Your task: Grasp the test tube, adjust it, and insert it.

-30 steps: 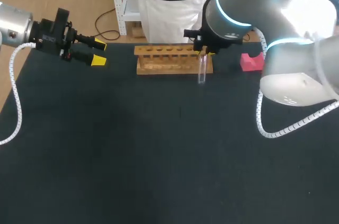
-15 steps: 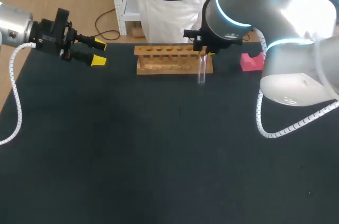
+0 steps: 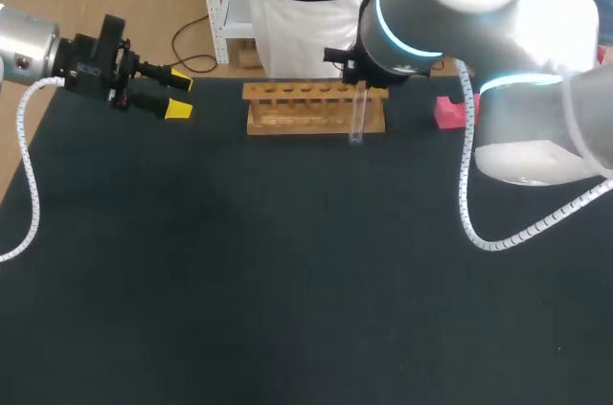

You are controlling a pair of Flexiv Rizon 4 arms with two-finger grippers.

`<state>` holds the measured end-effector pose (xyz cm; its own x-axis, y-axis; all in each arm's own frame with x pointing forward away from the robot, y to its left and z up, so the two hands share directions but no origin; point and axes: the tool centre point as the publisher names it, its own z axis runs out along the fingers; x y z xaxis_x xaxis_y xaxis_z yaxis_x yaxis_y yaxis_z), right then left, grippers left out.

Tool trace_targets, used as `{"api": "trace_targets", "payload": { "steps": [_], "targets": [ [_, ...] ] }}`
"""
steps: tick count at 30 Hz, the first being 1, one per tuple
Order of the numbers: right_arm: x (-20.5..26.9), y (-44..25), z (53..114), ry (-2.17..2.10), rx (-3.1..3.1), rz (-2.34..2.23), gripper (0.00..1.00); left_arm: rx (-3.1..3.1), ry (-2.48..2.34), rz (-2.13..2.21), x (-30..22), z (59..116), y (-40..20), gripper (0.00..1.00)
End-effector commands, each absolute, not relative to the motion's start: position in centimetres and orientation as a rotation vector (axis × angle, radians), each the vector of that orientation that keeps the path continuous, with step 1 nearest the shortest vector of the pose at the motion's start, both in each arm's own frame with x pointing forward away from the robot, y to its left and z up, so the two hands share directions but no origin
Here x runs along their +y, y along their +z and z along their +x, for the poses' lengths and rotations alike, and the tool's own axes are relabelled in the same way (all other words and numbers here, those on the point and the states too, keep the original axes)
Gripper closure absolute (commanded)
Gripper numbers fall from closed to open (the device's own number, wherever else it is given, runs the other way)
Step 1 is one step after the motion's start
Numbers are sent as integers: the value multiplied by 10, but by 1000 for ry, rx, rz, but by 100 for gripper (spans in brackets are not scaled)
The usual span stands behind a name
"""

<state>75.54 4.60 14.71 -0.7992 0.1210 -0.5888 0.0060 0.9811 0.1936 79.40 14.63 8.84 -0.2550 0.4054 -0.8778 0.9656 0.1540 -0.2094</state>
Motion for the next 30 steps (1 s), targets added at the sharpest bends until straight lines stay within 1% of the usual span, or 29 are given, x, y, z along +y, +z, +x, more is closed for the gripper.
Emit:
{"api": "trace_targets", "payload": {
  "steps": [1,16,30],
  "targets": [
    [50,143,753,217,2314,110,100,1762,-1066,1315,146,795,88,0],
    [50,145,773,149,2109,119,100,1762,-1066,1315,146,795,88,0],
    [41,153,816,84,1866,93,100,1762,-1066,1315,146,795,88,0]
  ]
}}
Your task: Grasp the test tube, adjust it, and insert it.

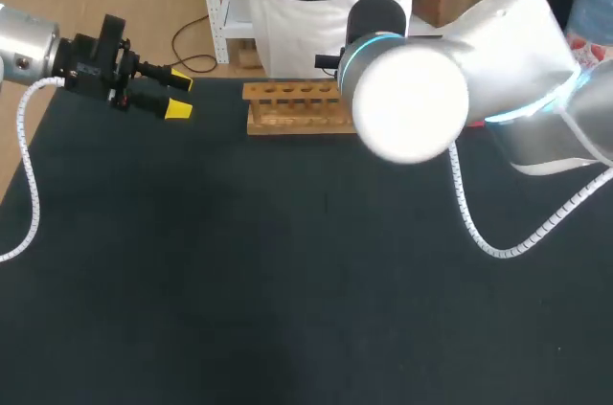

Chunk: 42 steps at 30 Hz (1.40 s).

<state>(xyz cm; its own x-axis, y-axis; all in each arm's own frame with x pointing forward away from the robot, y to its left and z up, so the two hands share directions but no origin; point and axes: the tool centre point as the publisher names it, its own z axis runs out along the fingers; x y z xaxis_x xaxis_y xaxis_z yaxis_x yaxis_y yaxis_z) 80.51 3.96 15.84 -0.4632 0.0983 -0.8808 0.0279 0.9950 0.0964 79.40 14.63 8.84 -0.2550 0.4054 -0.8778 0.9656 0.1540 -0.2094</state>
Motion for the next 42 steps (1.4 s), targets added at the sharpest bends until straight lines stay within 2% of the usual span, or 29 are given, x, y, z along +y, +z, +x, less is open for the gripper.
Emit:
{"api": "trace_targets", "payload": {
  "steps": [1,17,42],
  "targets": [
    [40,153,819,86,1850,95,100,1762,-1066,1315,146,795,88,0],
    [44,154,853,90,1664,97,100,1762,-1066,1315,146,795,88,0],
    [48,144,876,138,1661,43,100,1762,-1066,1315,146,795,88,0]
  ]
}}
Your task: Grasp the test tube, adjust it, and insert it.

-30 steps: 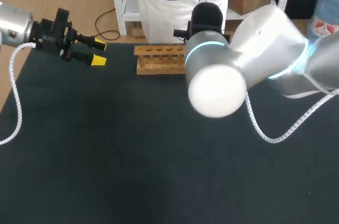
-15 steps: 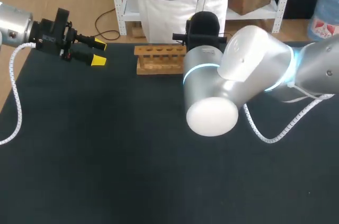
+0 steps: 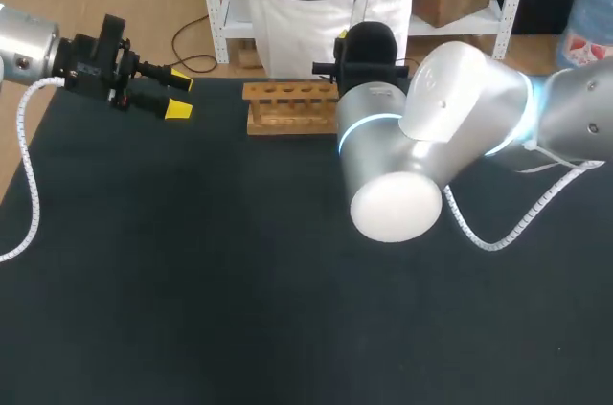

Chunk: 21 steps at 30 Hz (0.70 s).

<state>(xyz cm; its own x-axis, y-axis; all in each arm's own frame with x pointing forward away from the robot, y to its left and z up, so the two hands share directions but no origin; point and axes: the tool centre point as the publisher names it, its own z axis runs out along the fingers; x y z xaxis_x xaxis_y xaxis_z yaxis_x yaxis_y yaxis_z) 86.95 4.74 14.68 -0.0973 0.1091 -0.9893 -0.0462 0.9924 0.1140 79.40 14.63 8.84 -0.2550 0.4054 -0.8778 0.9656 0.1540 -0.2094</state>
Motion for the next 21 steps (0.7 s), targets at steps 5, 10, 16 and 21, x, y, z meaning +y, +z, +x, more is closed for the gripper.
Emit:
{"api": "trace_targets", "payload": {
  "steps": [5,10,16,21],
  "targets": [
    [50,139,878,138,1664,31,100,1762,-1066,1315,146,795,88,0],
    [51,134,879,137,1671,25,100,1762,-1066,1315,146,795,88,0],
    [51,128,882,132,1679,23,100,1762,-1066,1315,146,795,88,0],
    [52,121,884,129,1693,20,100,1762,-1066,1315,146,795,88,0]
  ]
}}
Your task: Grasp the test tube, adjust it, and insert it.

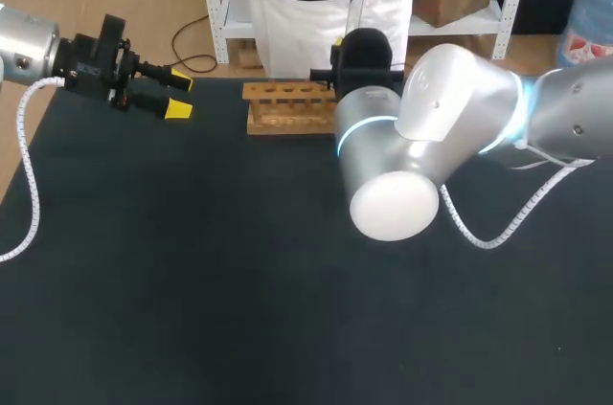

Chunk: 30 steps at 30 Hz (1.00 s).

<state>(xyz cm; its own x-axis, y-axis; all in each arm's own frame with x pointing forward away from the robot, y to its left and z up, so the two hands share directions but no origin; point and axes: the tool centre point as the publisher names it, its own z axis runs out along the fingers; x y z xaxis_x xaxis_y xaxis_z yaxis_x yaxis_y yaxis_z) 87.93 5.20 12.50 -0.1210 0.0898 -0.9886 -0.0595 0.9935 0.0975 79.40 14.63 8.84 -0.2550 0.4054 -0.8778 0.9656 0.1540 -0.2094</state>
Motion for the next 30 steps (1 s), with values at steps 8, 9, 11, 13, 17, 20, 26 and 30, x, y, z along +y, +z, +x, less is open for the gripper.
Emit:
{"api": "trace_targets", "payload": {
  "steps": [8,9,11,13,17,20,26,30],
  "targets": [
    [54,105,884,119,1728,23,100,1762,-1066,1315,146,795,88,0],
    [55,103,884,121,1732,24,100,1762,-1066,1315,146,795,88,0],
    [56,101,883,121,1737,23,100,1762,-1066,1315,146,795,88,0],
    [57,98,883,123,1744,23,100,1762,-1066,1315,146,795,88,0],
    [59,92,883,123,1752,22,100,1762,-1066,1315,146,795,88,0],
    [61,88,882,124,1760,21,100,1762,-1066,1315,146,795,88,0],
    [63,81,881,121,1774,22,100,1762,-1066,1315,146,795,88,0],
    [63,76,881,115,1782,30,100,1762,-1066,1315,146,795,88,0]
  ]
}}
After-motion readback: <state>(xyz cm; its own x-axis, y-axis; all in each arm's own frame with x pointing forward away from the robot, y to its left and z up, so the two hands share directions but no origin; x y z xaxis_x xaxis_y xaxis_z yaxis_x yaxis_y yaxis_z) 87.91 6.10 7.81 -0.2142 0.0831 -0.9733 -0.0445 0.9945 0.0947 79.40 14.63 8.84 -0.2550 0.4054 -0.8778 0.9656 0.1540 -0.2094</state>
